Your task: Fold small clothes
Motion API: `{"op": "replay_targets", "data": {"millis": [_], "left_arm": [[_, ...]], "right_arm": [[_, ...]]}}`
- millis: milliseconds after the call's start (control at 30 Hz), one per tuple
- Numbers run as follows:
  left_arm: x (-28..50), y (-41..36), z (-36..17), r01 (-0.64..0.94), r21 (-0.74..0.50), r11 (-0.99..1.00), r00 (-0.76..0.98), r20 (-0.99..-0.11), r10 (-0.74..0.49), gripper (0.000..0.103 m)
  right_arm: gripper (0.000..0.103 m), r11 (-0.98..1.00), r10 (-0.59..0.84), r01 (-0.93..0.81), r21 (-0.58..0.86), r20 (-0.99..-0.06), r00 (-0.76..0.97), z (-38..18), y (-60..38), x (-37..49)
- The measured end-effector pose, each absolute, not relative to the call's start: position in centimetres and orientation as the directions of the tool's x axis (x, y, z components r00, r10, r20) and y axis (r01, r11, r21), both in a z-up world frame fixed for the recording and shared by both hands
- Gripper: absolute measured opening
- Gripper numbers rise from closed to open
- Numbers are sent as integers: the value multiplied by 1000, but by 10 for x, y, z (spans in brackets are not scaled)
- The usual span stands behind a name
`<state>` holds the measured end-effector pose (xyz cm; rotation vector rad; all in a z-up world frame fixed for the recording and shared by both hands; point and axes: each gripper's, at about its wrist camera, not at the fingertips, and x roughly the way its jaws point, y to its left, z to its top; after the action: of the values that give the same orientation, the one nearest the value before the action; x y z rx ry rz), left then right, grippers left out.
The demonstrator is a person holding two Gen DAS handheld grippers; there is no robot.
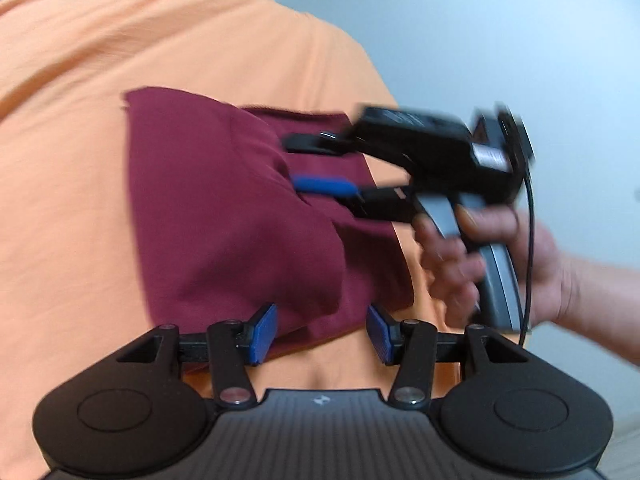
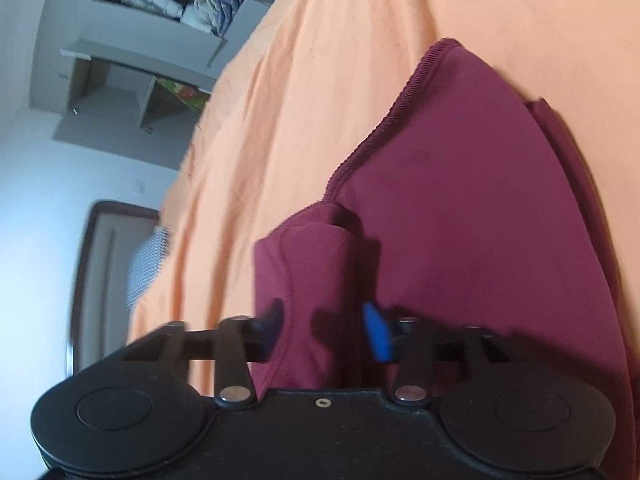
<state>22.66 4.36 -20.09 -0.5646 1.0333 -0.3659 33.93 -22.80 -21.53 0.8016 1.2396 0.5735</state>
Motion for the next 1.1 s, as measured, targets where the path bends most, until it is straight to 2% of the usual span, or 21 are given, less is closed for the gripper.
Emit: {"op": "replay_targets", "data": {"millis": [100,167,233,400,467,500,533,600,700,733,800,833,1000,1100], "left_arm": [[216,74,-196,-66,-634,770,528,-677,-512,56],[212,95,-195,-130,-653,746,568,-666,-484,58],[211,112,-197,-189,-659,728,593,-668,-450,58],[220,128,-199,-228,-656,719,615,-670,-416,58],[223,124,-197,-223,-652,725,612,-672,-416,59],[227,122,-199,-224,-649,727,608,-676,-416,60],[228,121,-200,-227,-644,730,603,-682,-414,60],[228,122,-204,-239,-635,734,592,-695,-409,60],[223,122,-208,-255,-633,731,585,-703,-405,60],[223,123,-210,-264,-634,727,582,-706,-404,60],[222,124,-217,-284,-641,713,578,-708,-406,60],[223,125,-221,-295,-643,707,572,-711,-408,60],[231,123,-235,-335,-605,722,532,-754,-385,60],[237,123,-237,-339,-599,725,527,-760,-382,60]], "right_arm": [[57,554,798,82,828,-557,230,-216,-235,326],[62,539,809,96,837,-546,216,-215,-234,327],[68,551,805,93,829,-558,203,-215,-227,318],[73,560,809,117,820,-572,135,-224,-214,304],[60,548,818,114,828,-560,130,-226,-212,299],[42,549,820,96,831,-557,134,-224,-212,298],[35,565,811,76,822,-570,129,-221,-212,297],[30,574,809,36,818,-574,129,-215,-214,298],[29,568,808,28,822,-564,171,-208,-231,299],[29,591,792,31,806,-586,171,-209,-237,300],[31,649,754,-1,761,-643,134,-215,-239,300],[37,655,751,-11,755,-650,113,-217,-239,299],[61,605,784,29,796,-602,150,-216,-248,310],[62,603,778,66,795,-604,175,-221,-249,319]]}}
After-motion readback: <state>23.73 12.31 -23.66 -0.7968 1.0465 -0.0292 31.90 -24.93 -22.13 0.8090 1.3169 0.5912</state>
